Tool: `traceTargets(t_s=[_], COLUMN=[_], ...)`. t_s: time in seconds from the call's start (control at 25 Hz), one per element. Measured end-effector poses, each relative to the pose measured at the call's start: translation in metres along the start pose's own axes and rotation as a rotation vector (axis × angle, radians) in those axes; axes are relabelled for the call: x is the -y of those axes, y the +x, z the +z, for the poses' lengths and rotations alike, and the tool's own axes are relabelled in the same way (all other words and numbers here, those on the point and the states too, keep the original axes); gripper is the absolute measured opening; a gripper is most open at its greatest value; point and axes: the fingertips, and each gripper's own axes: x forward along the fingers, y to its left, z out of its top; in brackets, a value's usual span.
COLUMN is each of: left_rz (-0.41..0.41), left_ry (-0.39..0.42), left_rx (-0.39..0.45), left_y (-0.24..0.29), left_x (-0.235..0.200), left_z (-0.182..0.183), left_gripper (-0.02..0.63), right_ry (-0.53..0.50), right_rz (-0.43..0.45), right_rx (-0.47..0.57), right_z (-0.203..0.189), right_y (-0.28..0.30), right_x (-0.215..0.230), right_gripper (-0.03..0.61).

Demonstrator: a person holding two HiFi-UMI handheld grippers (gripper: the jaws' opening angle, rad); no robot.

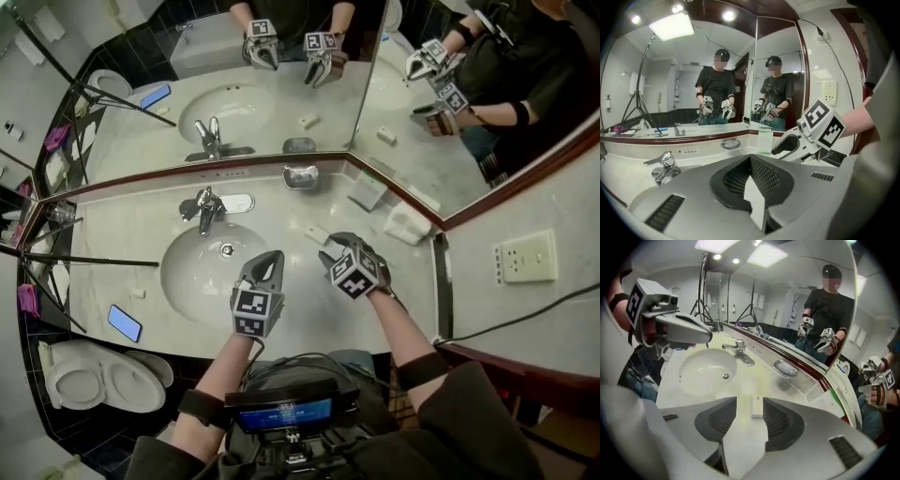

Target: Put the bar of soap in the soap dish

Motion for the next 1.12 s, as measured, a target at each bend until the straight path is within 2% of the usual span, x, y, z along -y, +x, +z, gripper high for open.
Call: traceTargets(t_s=[0.16,0.28,0.52,0.8,0.88,0.92,1.12], left_rz=[-0.001,0.001,0.007,0.016,0.019,0.020,0.027], left_ry=[-0.013,-0.029,-0.062,-0.088,-0.090,-0.090,-0.097], left_rx=[-0.008,-0.013,-0.028,-0.053,-0.059,-0.062,-0.073], left_y=[0.007,0.012,0.018,0.020,0.018,0.018,0.016], left_x=[-0.008,-0.012,-0.023,-0.028,-0.029,-0.029,-0.033], left_z=[-0.004,-0.006,-0.014,-0.026,-0.029,-0.030,-0.037], left_gripper=[0.002,0.003,0.002,0.003,0.002,0.003,0.003], right_ry=[-0.121,-0.172,-0.168,-0.137,-0.128,-0.121,-0.092], right_rz=[0.022,0.056,0.123,0.172,0.187,0.185,0.180], right_rx=[-0.135,-0.233,-0.336,-0.406,-0.427,-0.430,-0.404], right_z=[-0.007,-0.020,-0.037,-0.054,-0.059,-0.060,-0.057], right_y=[0.038,0.064,0.104,0.130,0.133,0.134,0.134], right_x=[0.010,0.016,0.022,0.019,0.015,0.015,0.015], right_gripper=[0.263,0.295,0.295,0.296,0.269,0.198,0.182])
